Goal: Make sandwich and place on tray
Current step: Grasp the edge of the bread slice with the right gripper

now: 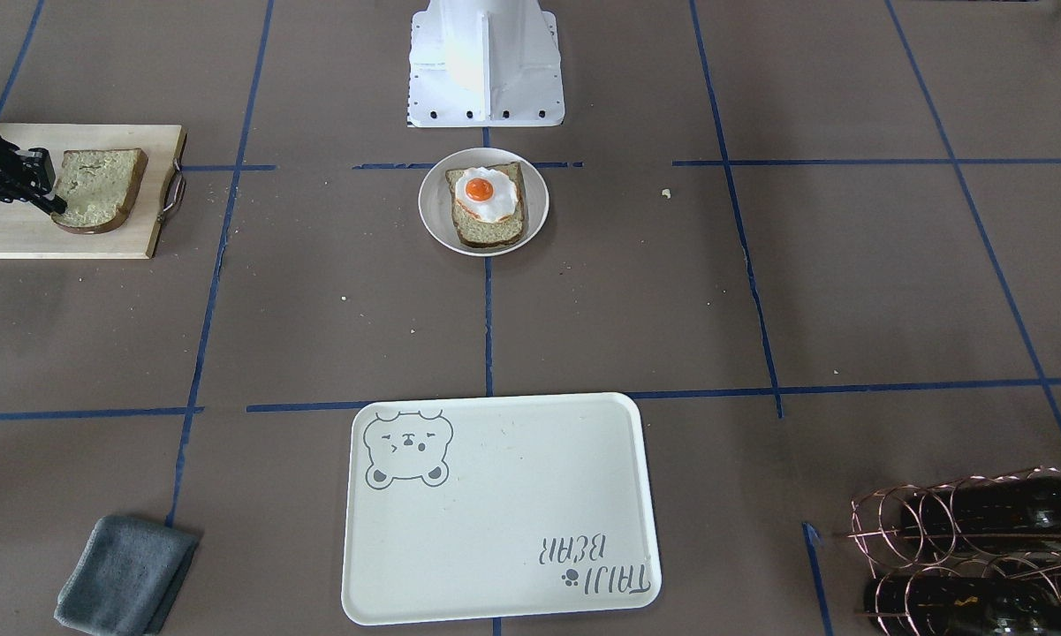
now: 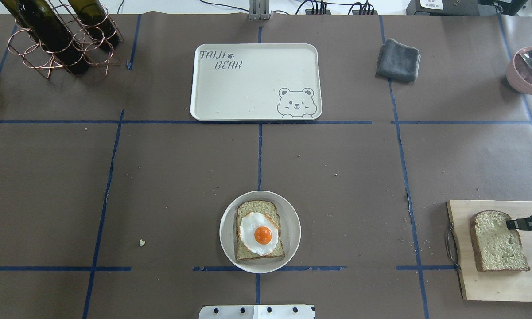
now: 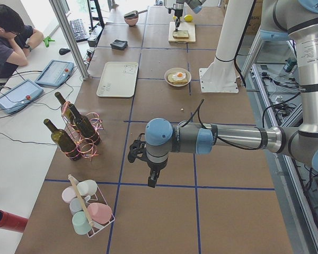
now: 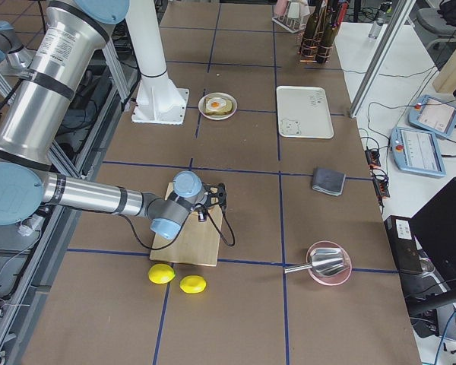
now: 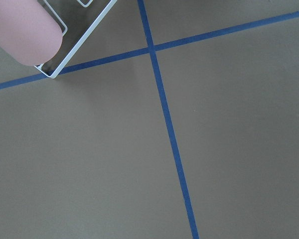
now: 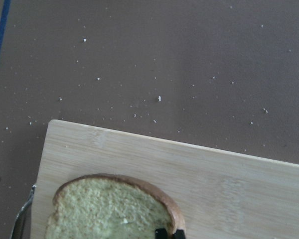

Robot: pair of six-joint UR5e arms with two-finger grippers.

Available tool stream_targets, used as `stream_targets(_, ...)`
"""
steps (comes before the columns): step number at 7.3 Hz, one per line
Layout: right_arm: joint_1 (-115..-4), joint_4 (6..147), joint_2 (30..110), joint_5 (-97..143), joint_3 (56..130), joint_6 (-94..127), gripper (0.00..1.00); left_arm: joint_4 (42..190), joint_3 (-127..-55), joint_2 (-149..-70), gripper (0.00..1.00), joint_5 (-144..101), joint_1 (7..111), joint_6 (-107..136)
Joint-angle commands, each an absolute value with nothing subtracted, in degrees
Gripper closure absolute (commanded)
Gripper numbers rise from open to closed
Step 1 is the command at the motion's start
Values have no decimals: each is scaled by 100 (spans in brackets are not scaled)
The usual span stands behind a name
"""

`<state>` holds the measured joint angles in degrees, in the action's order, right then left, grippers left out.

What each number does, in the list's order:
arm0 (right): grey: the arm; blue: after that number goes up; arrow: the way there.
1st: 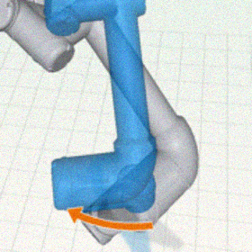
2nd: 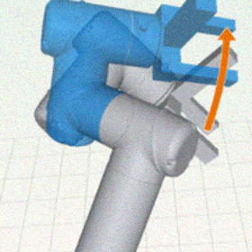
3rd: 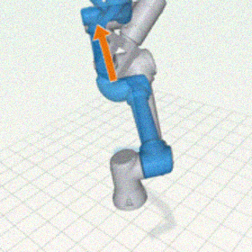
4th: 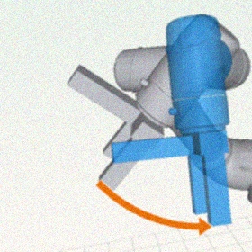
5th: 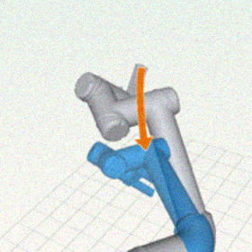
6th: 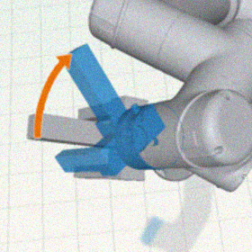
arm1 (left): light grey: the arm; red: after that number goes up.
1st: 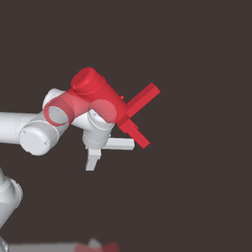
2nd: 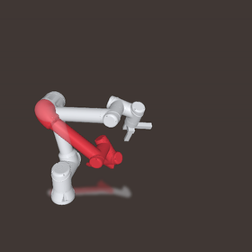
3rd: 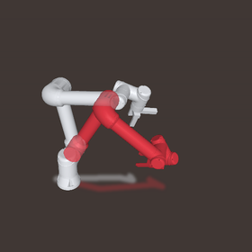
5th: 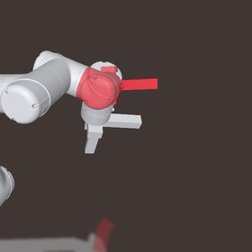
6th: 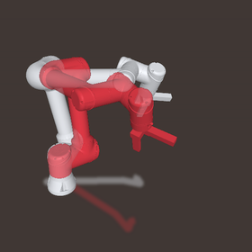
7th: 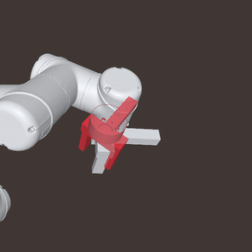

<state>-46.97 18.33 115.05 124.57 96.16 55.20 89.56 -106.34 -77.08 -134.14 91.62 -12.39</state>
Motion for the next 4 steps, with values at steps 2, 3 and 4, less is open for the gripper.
stream_targets(2, -4815, 1837, 11418, 13110, 10263, 5607, 100, 8956, -10661, -7708, 0, -13412, 9193, -1239)
stream_targets(3, -4825, 1872, 11252, 13192, 10379, 5642, 100, 8956, -10661, -7708, 0, -13412, 9193, -1239)
stream_targets(4, -4816, 1881, 10937, 13192, 10510, 6060, 100, 8956, -10652, -7708, 0, -13412, 9193, -1239)
